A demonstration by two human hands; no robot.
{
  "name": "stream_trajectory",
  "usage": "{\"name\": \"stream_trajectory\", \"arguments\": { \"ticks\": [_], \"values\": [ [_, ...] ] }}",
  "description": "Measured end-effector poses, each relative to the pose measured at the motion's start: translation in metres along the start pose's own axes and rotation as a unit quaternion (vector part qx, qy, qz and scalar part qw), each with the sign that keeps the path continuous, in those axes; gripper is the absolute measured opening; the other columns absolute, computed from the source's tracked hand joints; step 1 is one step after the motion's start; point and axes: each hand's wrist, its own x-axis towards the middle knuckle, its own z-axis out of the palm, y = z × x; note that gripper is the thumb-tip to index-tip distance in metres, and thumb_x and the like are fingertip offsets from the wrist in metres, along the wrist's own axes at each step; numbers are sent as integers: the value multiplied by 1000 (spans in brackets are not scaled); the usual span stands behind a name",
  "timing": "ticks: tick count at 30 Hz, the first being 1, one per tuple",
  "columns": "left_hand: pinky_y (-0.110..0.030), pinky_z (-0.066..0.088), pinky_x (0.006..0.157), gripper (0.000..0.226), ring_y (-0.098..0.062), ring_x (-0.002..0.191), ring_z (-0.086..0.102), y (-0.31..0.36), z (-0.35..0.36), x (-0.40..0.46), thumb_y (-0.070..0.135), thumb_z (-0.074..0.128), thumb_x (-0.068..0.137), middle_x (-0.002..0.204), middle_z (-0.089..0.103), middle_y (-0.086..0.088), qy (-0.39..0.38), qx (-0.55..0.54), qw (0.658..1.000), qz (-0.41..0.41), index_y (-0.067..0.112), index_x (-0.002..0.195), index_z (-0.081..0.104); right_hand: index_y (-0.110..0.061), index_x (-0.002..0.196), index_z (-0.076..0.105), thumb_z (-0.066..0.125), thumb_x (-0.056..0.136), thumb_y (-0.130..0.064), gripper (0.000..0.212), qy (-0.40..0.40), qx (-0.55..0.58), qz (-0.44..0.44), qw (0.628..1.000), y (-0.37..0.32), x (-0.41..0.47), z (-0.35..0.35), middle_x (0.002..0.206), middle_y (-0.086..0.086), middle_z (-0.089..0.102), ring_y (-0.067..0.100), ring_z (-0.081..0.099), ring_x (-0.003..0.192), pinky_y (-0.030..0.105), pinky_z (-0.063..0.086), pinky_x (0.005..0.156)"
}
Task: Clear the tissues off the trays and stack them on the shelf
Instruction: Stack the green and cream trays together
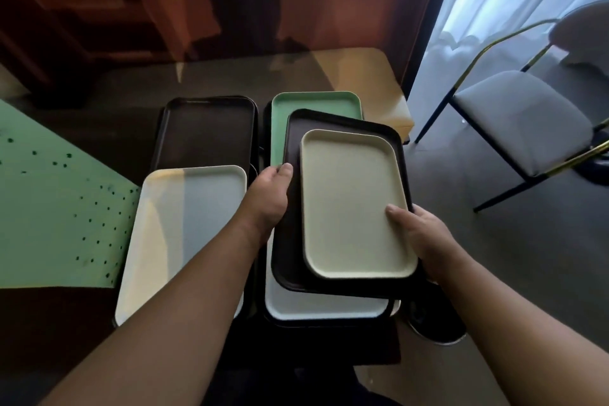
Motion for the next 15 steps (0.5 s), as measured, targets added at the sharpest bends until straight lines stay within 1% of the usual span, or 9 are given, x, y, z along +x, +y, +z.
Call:
{"name": "stream_trajectory", "arguments": {
  "ticks": [2, 3, 4, 5, 6, 8, 10, 11, 15],
  "values": [
    [-43, 54, 94, 36, -28, 103, 69, -9, 1, 4, 49, 50, 96, 105, 72, -7, 36, -42, 997, -45, 18, 103, 66, -9, 113, 69, 63, 98, -18, 18, 1, 2, -8, 1000, 2, 5, -8, 98, 12, 79, 28, 75, 83, 41, 62, 76],
    [-46, 54, 92, 34, -33, 104, 68, -14, -1, 7, 48, 51, 92, 108, 71, -10, 76, 3, 995, -67, 19, 104, 64, -9, 115, 68, 64, 98, -18, 20, 3, 3, -6, 1000, 3, 8, -11, 102, 15, 78, 31, 75, 87, 44, 60, 81],
    [-46, 53, 91, 35, -36, 106, 66, -22, -3, 9, 43, 52, 91, 116, 67, -13, 110, 84, 986, -95, 18, 112, 62, -9, 116, 68, 64, 98, -19, 21, 5, 3, -4, 1000, 3, 11, -14, 104, 16, 78, 32, 74, 89, 45, 59, 84],
    [-44, 53, 91, 42, -37, 109, 63, -31, -5, 10, 37, 53, 90, 126, 61, -13, 123, 175, 968, -131, 14, 126, 57, -9, 115, 68, 64, 98, -19, 21, 6, 3, -3, 1000, 4, 14, -18, 105, 16, 78, 33, 74, 89, 45, 59, 84],
    [-41, 51, 91, 51, -37, 114, 60, -38, -5, 8, 32, 55, 91, 135, 54, -14, 111, 262, 944, -167, 11, 137, 50, -9, 115, 68, 64, 98, -19, 20, 6, 0, -2, 1000, 5, 17, -20, 104, 16, 78, 32, 74, 88, 44, 59, 83],
    [-42, 49, 94, 58, -38, 120, 56, -54, -2, 4, 29, 58, 92, 142, 46, -16, 65, 388, 898, -198, 8, 143, 41, -8, 116, 67, 64, 98, -19, 21, 5, -5, 1, 1000, 8, 22, -24, 104, 17, 77, 33, 74, 88, 44, 59, 82],
    [-44, 50, 93, 54, -36, 119, 55, -66, 3, 3, 25, 61, 92, 142, 42, -15, 40, 469, 861, -191, 8, 140, 42, -8, 116, 67, 65, 97, -19, 22, 2, -13, 3, 1000, 11, 26, -24, 105, 17, 77, 32, 74, 88, 44, 59, 82],
    [-44, 51, 92, 50, -35, 117, 56, -69, 4, 4, 20, 62, 92, 140, 43, -15, 41, 491, 852, -180, 8, 137, 45, -9, 115, 68, 65, 97, -18, 21, 3, -18, 5, 1000, 13, 28, -24, 105, 17, 77, 32, 74, 87, 44, 59, 82],
    [-43, 51, 82, 29, -34, 103, 58, -74, 2, 3, 7, 57, 93, 127, 49, -14, 75, 524, 842, -104, 8, 122, 53, -9, 115, 68, 66, 97, -20, 22, 8, -25, 15, 1000, 23, 33, -22, 106, 17, 77, 36, 74, 96, 50, 59, 89]
  ]
}}
